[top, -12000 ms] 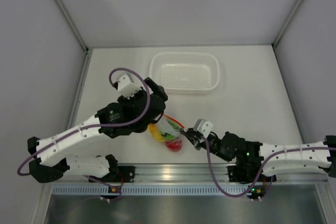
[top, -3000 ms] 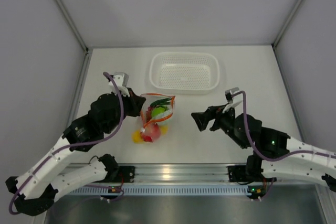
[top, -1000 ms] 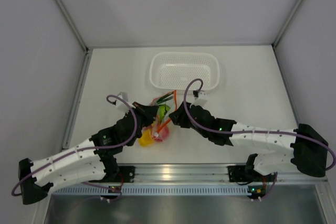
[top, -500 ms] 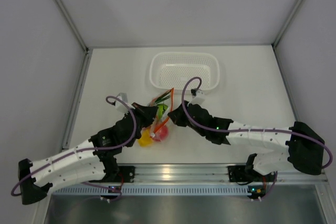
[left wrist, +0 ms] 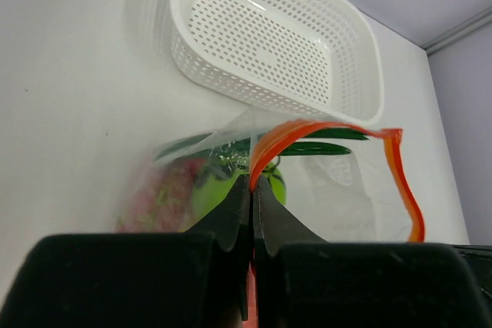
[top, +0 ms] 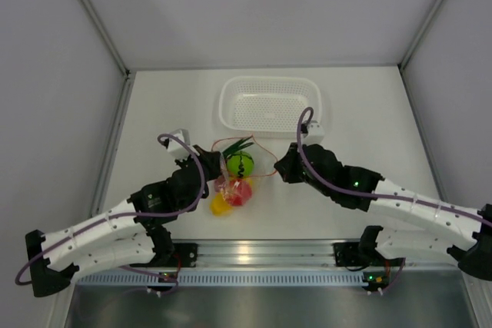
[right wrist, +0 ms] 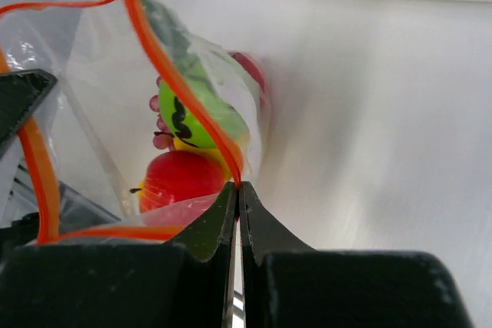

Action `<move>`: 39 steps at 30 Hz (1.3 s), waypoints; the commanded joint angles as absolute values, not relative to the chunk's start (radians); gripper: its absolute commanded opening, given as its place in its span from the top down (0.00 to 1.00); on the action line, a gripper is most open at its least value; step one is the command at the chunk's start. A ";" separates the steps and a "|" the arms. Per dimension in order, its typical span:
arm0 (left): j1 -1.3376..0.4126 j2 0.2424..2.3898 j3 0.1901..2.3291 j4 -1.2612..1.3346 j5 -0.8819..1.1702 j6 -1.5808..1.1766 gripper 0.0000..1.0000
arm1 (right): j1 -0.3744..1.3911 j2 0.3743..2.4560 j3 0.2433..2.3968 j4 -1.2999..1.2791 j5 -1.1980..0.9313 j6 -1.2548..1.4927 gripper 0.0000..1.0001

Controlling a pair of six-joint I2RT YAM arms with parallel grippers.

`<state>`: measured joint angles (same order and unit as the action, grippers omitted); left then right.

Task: Open the zip-top bag and remove the fake food

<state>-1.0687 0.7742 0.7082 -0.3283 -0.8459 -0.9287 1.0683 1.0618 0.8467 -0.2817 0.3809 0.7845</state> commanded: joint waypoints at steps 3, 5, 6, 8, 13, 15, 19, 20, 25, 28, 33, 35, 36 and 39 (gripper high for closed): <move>-1.072 0.767 0.785 -0.367 -0.859 -0.867 1.00 | 0.967 0.948 0.847 -0.572 0.397 0.670 1.00; -1.072 0.779 0.807 -0.367 -0.839 -0.859 1.00 | 0.934 0.934 0.827 -0.601 0.394 0.651 1.00; -1.072 0.784 0.813 -0.367 -0.828 -0.862 1.00 | 0.917 0.924 0.819 -0.607 0.390 0.646 1.00; -1.072 0.798 0.827 -0.365 -0.792 -0.884 1.00 | 0.911 0.919 0.813 -0.601 0.355 0.629 1.00; -1.077 0.830 0.865 -0.362 -0.723 -0.903 1.00 | 0.914 0.946 0.892 -0.597 0.272 0.565 0.88; -1.086 0.847 0.882 -0.362 -0.713 -0.902 1.00 | 0.916 0.960 0.942 -0.586 0.227 0.539 0.82; -1.097 0.859 0.881 -0.360 -0.715 -0.926 1.00 | 0.942 0.997 1.032 -0.566 0.195 0.512 0.71; -1.098 0.864 0.881 -0.360 -0.716 -0.931 1.00 | 0.951 1.008 1.051 -0.565 0.198 0.506 0.70; -1.103 0.864 0.862 -0.361 -0.729 -0.966 1.00 | 1.023 1.101 1.167 -0.565 0.242 0.491 0.67; -1.106 0.856 0.851 -0.359 -0.735 -0.983 1.00 | 1.057 1.153 1.215 -0.537 0.245 0.482 0.66; -1.109 0.847 0.842 -0.359 -0.735 -1.002 1.00 | 1.100 1.250 1.252 -0.477 0.304 0.483 0.67; -1.109 0.848 0.839 -0.359 -0.735 -1.008 1.00 | 1.098 1.287 1.244 -0.440 0.359 0.502 0.67; -1.109 0.845 0.839 -0.359 -0.735 -1.011 1.00 | 1.100 1.296 1.233 -0.428 0.380 0.511 0.67; -1.111 0.842 0.836 -0.359 -0.736 -1.015 1.00 | 1.100 1.315 1.181 -0.341 0.459 0.534 0.68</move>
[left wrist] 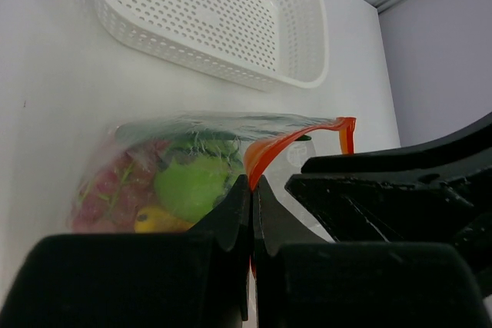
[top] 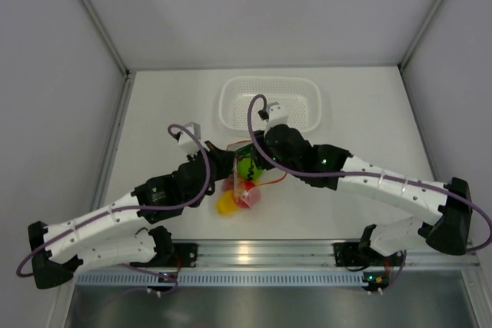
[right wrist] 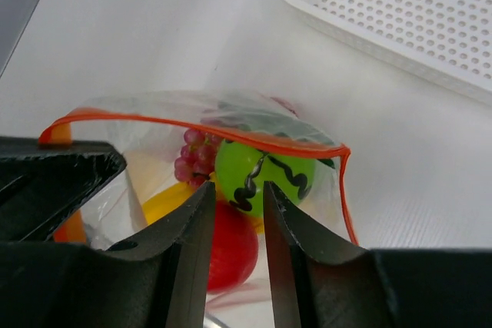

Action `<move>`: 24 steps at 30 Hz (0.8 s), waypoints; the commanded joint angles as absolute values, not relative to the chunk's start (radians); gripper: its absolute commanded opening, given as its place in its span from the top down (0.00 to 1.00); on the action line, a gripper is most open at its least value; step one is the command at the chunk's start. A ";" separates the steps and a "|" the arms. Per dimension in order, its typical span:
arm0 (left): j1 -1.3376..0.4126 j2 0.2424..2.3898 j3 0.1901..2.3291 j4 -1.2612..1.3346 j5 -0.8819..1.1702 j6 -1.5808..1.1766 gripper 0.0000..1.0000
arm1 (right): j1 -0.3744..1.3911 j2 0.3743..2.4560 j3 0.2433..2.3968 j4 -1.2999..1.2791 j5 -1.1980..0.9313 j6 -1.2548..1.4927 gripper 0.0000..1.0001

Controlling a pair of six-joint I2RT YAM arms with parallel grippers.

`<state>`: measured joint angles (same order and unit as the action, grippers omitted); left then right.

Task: Open the zip-top bag and remove the fake food

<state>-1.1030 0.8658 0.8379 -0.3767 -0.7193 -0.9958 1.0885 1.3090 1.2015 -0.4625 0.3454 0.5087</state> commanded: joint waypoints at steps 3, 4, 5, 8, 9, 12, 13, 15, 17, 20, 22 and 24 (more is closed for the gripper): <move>-1.111 0.838 0.831 -0.359 -0.736 -1.022 1.00 | 1.101 1.345 1.154 -0.259 0.498 0.535 0.70; -1.111 0.833 0.827 -0.360 -0.735 -1.023 1.00 | 1.100 1.357 1.154 -0.246 0.511 0.537 0.70; -1.111 0.831 0.825 -0.359 -0.735 -1.026 1.00 | 1.101 1.383 1.157 -0.227 0.520 0.538 0.70; -1.111 0.824 0.813 -0.359 -0.738 -1.035 1.00 | 1.100 1.431 1.164 -0.207 0.543 0.554 0.70; -1.111 0.824 0.811 -0.360 -0.736 -1.035 1.00 | 1.100 1.437 1.164 -0.201 0.549 0.557 0.70; -1.111 0.819 0.802 -0.360 -0.736 -1.034 1.00 | 1.100 1.466 1.151 -0.169 0.581 0.569 0.70; -1.111 0.816 0.798 -0.360 -0.738 -1.035 1.00 | 1.097 1.483 1.150 -0.164 0.578 0.571 0.70; -1.111 0.810 0.793 -0.361 -0.741 -1.037 1.00 | 1.097 1.503 1.158 -0.163 0.578 0.572 0.70; -1.111 0.807 0.787 -0.361 -0.744 -1.035 1.00 | 1.097 1.526 1.160 -0.161 0.575 0.577 0.70; -1.111 0.798 0.782 -0.360 -0.749 -1.035 1.00 | 1.095 1.549 1.158 -0.155 0.571 0.584 0.70; -1.111 0.795 0.776 -0.362 -0.750 -1.035 1.00 | 1.092 1.558 1.158 -0.153 0.557 0.592 0.71; -1.111 0.792 0.773 -0.362 -0.749 -1.037 1.00 | 1.092 1.571 1.157 -0.152 0.557 0.595 0.72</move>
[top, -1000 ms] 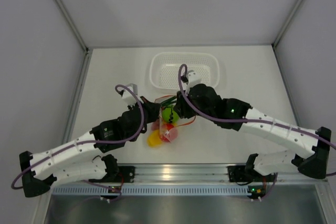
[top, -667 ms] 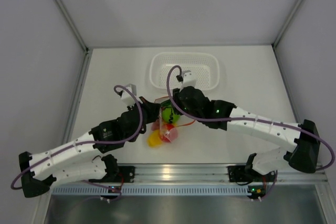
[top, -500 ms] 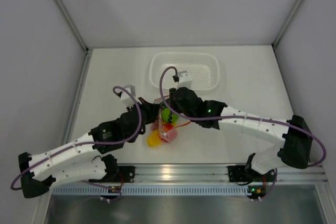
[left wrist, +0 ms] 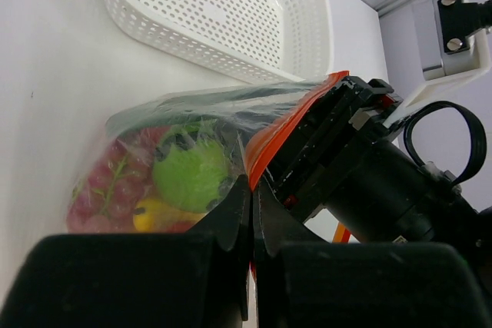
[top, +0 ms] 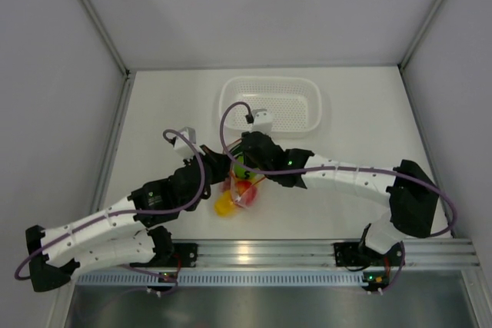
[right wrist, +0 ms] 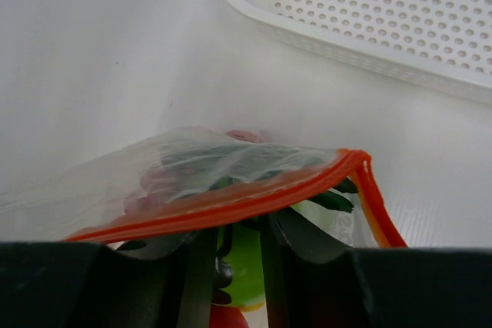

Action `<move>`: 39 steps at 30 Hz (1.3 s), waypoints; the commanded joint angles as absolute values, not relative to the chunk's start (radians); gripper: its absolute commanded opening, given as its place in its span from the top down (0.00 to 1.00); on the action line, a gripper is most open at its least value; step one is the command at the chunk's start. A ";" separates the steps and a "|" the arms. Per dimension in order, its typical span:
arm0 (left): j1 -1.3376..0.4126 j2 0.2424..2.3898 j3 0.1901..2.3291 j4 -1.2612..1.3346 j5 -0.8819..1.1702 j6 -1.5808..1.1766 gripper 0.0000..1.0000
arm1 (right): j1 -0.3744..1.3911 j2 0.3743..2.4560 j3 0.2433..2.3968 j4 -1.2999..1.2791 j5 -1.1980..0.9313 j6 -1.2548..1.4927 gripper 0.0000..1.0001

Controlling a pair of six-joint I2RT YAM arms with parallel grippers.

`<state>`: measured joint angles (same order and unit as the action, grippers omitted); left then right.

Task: Open the zip-top bag and remove the fake food

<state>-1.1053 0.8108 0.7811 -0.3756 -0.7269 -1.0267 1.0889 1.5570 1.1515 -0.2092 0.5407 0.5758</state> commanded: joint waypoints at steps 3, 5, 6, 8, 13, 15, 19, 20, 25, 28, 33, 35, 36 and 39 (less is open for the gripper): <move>-1.111 0.792 0.772 -0.361 -0.746 -1.037 1.00 | 1.091 1.582 1.149 -0.140 0.569 0.592 0.78; -1.111 0.790 0.773 -0.362 -0.744 -1.035 1.00 | 1.091 1.580 1.141 -0.118 0.568 0.589 0.85; -1.111 0.790 0.770 -0.362 -0.745 -1.035 1.00 | 1.091 1.580 1.140 -0.109 0.566 0.580 0.90; -1.111 0.790 0.769 -0.362 -0.750 -1.032 1.00 | 1.091 1.577 1.140 -0.098 0.565 0.571 0.99; -1.111 0.784 0.765 -0.364 -0.770 -1.031 1.00 | 1.092 1.534 1.123 -0.083 0.540 0.565 1.00; -1.111 0.784 0.769 -0.364 -0.781 -1.029 1.00 | 1.098 1.516 1.105 -0.069 0.538 0.557 1.00; -1.111 0.784 0.776 -0.365 -0.792 -1.025 1.00 | 1.120 1.444 1.072 -0.037 0.532 0.526 1.00; -1.111 0.782 0.778 -0.365 -0.793 -1.023 1.00 | 1.129 1.431 1.062 -0.029 0.529 0.517 1.00; -1.111 0.775 0.779 -0.365 -0.795 -1.017 1.00 | 1.160 1.349 1.020 0.037 0.459 0.439 1.00; -1.111 0.765 0.776 -0.365 -0.795 -1.014 1.00 | 1.164 1.297 1.008 0.052 0.411 0.397 1.00; -1.111 0.759 0.773 -0.365 -0.798 -1.008 1.00 | 1.167 1.207 0.988 0.080 0.376 0.362 1.00; -1.111 0.759 0.769 -0.365 -0.796 -1.006 1.00 | 1.167 1.174 1.006 0.069 0.376 0.348 1.00; -1.111 0.759 0.767 -0.365 -0.795 -1.008 1.00 | 1.166 1.166 1.015 0.048 0.383 0.342 1.00; -1.111 0.761 0.761 -0.365 -0.793 -1.008 1.00 | 1.166 1.132 1.063 0.003 0.409 0.319 1.00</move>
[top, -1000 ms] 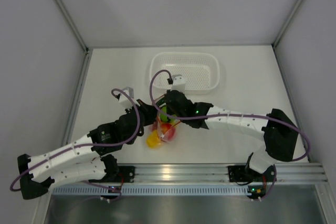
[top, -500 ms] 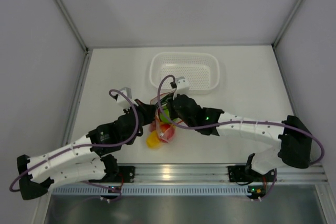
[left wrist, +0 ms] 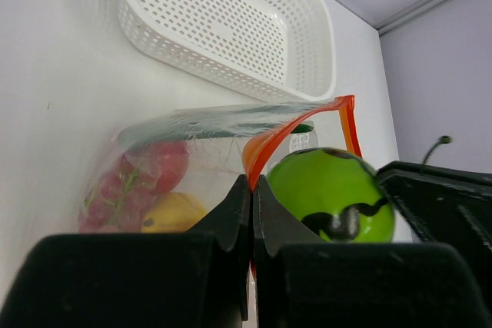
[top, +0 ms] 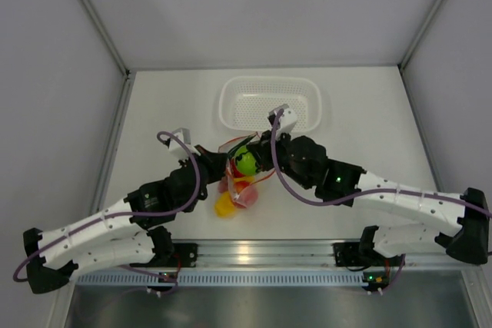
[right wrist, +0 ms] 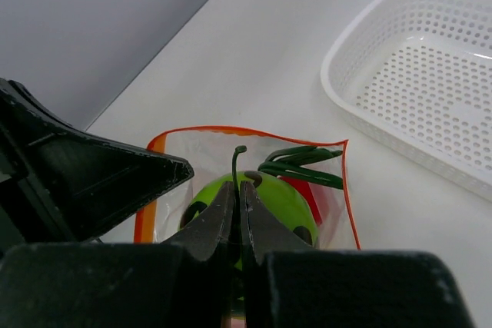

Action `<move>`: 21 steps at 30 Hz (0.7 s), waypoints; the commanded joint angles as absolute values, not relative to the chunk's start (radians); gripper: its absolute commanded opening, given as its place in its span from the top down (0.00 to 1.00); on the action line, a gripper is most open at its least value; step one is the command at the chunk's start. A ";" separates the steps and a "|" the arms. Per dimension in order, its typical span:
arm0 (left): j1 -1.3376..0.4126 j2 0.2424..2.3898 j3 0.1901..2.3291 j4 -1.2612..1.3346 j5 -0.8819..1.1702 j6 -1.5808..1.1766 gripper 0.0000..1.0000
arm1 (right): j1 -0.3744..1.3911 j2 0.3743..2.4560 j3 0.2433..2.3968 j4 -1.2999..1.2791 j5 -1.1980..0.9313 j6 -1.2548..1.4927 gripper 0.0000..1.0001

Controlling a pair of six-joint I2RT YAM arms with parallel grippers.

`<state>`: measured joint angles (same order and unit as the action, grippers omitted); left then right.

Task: Open the zip-top bag and remove the fake food

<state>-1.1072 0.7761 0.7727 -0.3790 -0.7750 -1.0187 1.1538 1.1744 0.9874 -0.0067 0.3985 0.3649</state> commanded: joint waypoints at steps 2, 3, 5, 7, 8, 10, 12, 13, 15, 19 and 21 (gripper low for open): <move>-1.111 0.761 0.753 -0.365 -0.795 -1.009 1.00 | 1.163 1.112 1.106 -0.035 0.411 0.307 1.00; -1.111 0.761 0.752 -0.365 -0.795 -1.009 1.00 | 1.160 1.108 1.121 -0.047 0.417 0.301 1.00; -1.111 0.761 0.747 -0.365 -0.798 -1.012 1.00 | 1.144 1.100 1.178 -0.103 0.460 0.291 1.00; -1.111 0.759 0.742 -0.365 -0.793 -1.011 1.00 | 1.115 1.108 1.236 -0.174 0.526 0.287 1.00; -1.111 0.759 0.739 -0.367 -0.792 -1.012 1.00 | 1.091 1.115 1.256 -0.210 0.532 0.302 1.00; -1.111 0.759 0.732 -0.367 -0.792 -1.015 1.00 | 1.030 1.140 1.288 -0.244 0.518 0.310 1.00; -1.111 0.752 0.727 -0.368 -0.790 -1.015 1.00 | 0.941 1.163 1.315 -0.270 0.511 0.314 1.00; -1.111 0.749 0.729 -0.374 -0.792 -1.019 1.00 | 0.878 1.190 1.333 -0.278 0.499 0.310 1.00; -1.111 0.742 0.727 -0.379 -0.792 -1.012 1.00 | 0.822 1.221 1.356 -0.290 0.468 0.301 1.00; -1.111 0.733 0.733 -0.379 -0.776 -0.997 1.00 | 0.682 1.368 1.440 -0.310 0.439 0.282 1.00; -1.111 0.733 0.736 -0.379 -0.773 -0.991 1.00 | 0.640 1.431 1.465 -0.313 0.408 0.276 1.00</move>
<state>-1.1072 0.7441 0.7307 -0.3782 -0.7742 -1.0145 0.7010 1.3472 1.4067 -0.2787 0.4545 0.3000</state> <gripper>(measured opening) 0.021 0.015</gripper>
